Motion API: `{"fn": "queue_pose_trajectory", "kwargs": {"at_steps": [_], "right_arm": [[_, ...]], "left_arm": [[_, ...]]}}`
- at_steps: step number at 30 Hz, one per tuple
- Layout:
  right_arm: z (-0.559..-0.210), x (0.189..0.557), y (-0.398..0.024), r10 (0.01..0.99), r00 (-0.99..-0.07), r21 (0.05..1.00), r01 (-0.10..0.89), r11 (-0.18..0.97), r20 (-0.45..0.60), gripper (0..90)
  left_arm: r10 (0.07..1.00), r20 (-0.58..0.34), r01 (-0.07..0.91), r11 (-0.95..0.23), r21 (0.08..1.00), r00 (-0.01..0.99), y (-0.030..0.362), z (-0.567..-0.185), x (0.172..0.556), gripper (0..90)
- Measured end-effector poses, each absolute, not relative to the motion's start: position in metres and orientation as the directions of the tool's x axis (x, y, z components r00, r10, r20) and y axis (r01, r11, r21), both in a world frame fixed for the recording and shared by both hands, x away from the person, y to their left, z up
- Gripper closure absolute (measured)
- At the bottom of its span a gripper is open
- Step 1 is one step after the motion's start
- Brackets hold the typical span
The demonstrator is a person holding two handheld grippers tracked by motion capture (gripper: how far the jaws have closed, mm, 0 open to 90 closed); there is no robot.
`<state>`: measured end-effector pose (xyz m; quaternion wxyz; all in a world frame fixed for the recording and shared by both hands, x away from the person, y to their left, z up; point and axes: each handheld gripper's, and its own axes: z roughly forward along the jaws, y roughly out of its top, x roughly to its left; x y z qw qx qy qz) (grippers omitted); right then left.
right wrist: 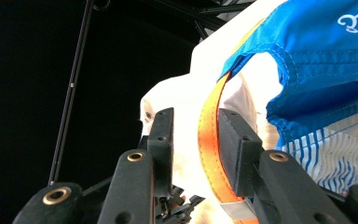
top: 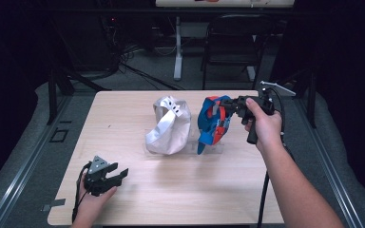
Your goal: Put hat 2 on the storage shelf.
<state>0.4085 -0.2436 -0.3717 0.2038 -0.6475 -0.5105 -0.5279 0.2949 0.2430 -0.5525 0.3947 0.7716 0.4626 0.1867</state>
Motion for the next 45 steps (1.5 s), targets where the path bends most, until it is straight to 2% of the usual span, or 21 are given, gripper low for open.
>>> {"fn": "queue_pose_trajectory", "kwargs": {"at_steps": [15,27,36,45], "right_arm": [[-0.364,0.394,-0.270,0.497,-0.096,0.339,0.839,-0.426,0.862,60.9],[-0.379,0.366,-0.279,0.586,-0.190,0.468,0.803,-0.369,0.788,48.5],[-0.425,0.333,-0.282,0.677,-0.244,0.560,0.774,-0.296,0.695,45.8],[-0.473,0.302,-0.272,0.697,-0.301,0.613,0.750,-0.249,0.651,44.9]], "left_arm": [[0.862,-0.082,0.574,-0.259,0.777,0.500,0.243,-0.553,0.295,46.9],[0.862,-0.090,0.585,-0.258,0.769,0.499,0.244,-0.554,0.296,45.5],[0.868,-0.098,0.588,-0.242,0.772,0.487,0.245,-0.557,0.297,44.8],[0.864,-0.097,0.593,-0.253,0.765,0.494,0.243,-0.559,0.297,44.4]]}}
